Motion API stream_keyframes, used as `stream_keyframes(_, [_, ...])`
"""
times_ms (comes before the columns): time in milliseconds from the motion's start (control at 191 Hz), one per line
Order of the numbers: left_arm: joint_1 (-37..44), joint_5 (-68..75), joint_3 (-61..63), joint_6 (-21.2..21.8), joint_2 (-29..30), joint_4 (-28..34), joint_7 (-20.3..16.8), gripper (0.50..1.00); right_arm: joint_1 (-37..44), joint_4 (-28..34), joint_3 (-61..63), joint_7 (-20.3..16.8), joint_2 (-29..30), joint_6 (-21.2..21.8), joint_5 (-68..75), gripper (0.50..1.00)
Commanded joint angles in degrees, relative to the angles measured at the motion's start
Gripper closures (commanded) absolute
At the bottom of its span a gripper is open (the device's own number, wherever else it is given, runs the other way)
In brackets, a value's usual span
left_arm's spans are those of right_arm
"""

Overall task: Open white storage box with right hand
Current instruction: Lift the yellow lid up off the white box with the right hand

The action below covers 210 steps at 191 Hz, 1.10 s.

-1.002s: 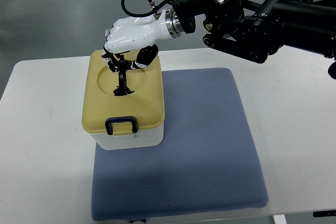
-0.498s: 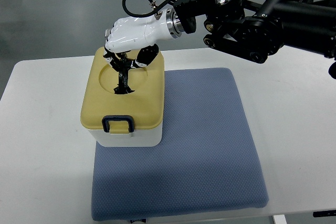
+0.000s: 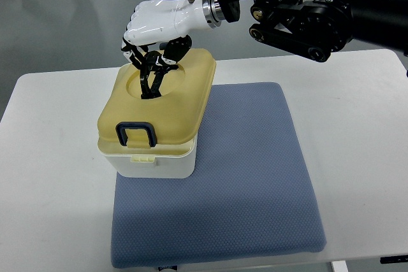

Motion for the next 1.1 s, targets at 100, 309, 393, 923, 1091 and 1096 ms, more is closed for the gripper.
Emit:
stream_keyframes(100, [0.02, 0.0, 0.0, 0.0, 0.0, -0.04, 0.0, 0.5, 0.12, 0.09, 0.35, 0.0, -1.4, 0.13, 0.1, 1.0])
stream_keyframes(309, [0.02, 0.0, 0.0, 0.0, 0.0, -0.04, 0.0, 0.5, 2.14, 0.18, 0.44, 0.0, -3.24, 0.04, 0.89, 1.0])
stream_keyframes(393, [0.02, 0.0, 0.0, 0.0, 0.0, -0.04, 0.0, 0.5, 3.11, 0.26, 0.44, 0.0, -4.12, 0.13, 2.03, 1.0])
stream_keyframes(923, [0.02, 0.0, 0.0, 0.0, 0.0, 0.05, 0.0, 0.5, 3.29, 0.88, 0.0, 0.0, -14.32, 0.74, 3.79, 1.0])
stream_keyframes(1091, [0.02, 0.0, 0.0, 0.0, 0.0, -0.04, 0.0, 0.5, 1.62, 1.84, -0.27, 0.0, -18.36, 0.39, 3.62, 1.0])
stream_keyframes(1096, [0.02, 0.0, 0.0, 0.0, 0.0, -0.04, 0.0, 0.5, 1.62, 1.85, -0.27, 0.0, -18.36, 0.39, 3.62, 1.0])
